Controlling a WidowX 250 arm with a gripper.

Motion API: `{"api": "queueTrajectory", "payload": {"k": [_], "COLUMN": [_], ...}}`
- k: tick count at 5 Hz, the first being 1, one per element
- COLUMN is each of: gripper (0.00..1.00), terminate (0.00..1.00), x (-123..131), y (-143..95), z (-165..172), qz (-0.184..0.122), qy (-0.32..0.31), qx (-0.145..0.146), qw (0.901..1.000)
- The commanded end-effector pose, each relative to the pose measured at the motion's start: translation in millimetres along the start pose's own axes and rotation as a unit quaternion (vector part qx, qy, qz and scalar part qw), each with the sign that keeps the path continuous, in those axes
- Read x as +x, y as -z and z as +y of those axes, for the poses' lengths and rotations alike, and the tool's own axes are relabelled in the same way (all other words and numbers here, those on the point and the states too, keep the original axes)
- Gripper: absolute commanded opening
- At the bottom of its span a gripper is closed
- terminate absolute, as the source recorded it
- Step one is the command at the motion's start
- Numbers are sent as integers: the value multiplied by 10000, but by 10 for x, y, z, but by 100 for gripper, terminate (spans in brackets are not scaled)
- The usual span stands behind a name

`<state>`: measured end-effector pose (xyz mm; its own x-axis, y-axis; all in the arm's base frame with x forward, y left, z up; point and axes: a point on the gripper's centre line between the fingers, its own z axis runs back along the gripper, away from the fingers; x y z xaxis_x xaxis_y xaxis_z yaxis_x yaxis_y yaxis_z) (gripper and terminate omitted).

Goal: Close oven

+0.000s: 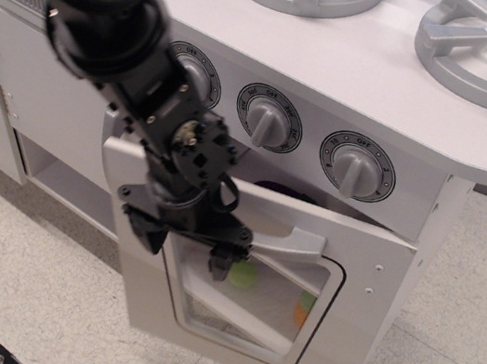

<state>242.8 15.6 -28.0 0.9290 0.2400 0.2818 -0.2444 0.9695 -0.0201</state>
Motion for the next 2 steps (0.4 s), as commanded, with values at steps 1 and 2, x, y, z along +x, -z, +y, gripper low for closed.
{"api": "queueTrajectory", "payload": {"k": [1,2], "gripper": [100,100], "terminate": [0,0], "x": [270,365], "y": [-39,-28], "z": [-31,-53], "qz": [-373,-435], "qy": [-107,-182], "qx": [44,54], "qw": [9992,9989]}}
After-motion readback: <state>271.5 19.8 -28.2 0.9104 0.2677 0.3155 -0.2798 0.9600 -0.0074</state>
